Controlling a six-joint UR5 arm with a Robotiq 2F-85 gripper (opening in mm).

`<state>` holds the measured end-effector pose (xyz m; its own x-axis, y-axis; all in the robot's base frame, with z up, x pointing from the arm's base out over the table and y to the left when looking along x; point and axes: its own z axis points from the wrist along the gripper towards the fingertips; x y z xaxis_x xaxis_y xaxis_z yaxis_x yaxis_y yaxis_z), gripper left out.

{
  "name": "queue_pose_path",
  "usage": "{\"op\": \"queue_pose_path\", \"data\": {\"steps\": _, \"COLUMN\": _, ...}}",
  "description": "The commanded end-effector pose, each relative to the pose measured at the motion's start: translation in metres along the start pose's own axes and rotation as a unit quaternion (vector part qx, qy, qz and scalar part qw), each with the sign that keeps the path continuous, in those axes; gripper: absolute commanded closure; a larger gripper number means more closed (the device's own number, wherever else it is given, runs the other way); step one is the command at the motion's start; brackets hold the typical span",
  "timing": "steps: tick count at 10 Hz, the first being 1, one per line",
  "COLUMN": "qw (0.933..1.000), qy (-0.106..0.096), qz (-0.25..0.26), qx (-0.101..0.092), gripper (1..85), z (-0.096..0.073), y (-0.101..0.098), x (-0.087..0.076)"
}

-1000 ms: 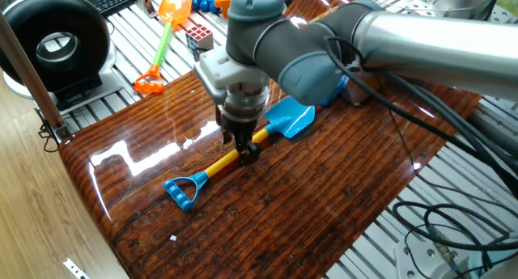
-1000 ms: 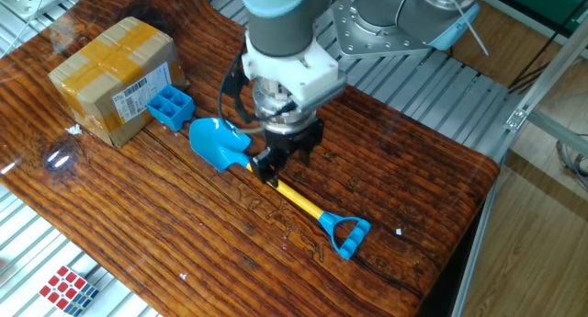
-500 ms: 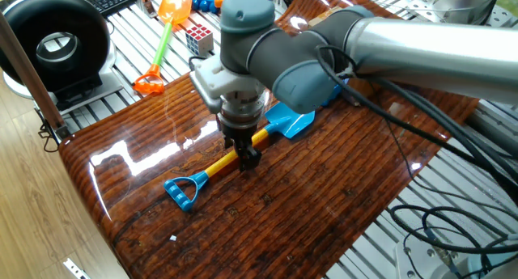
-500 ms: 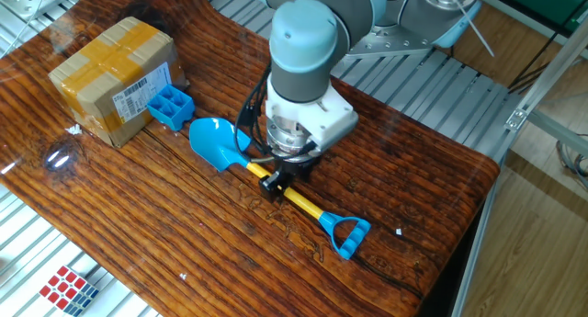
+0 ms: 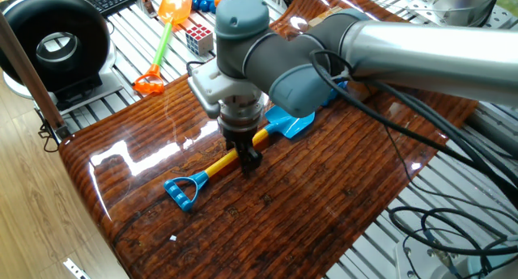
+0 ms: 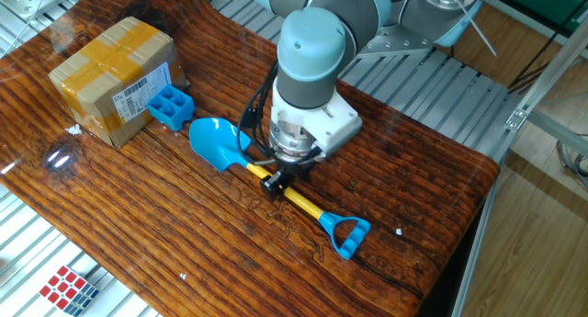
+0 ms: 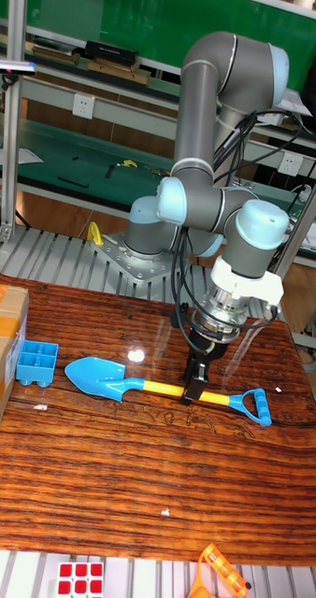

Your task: Use a shovel to scoop up an object

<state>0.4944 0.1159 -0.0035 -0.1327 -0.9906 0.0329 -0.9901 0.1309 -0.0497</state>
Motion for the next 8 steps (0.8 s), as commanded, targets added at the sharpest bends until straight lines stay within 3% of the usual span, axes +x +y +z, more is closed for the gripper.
{"op": "queue_pose_path", "data": {"steps": 1, "qw": 1.0000, "qy": 0.006, "qz": 0.004, "qx": -0.002, "gripper": 24.7, "z": 0.0019, "y": 0.0014, "x": -0.0011}}
{"op": "queue_pose_path", "data": {"steps": 5, "qw": 0.9999, "qy": 0.003, "qz": 0.010, "qx": -0.003, "gripper": 28.7, "z": 0.0038, "y": 0.0020, "x": -0.0038}}
{"op": "queue_pose_path", "data": {"steps": 8, "qw": 0.9997, "qy": -0.001, "qz": 0.023, "qx": -0.003, "gripper": 42.7, "z": 0.0039, "y": 0.0031, "x": -0.0050}}
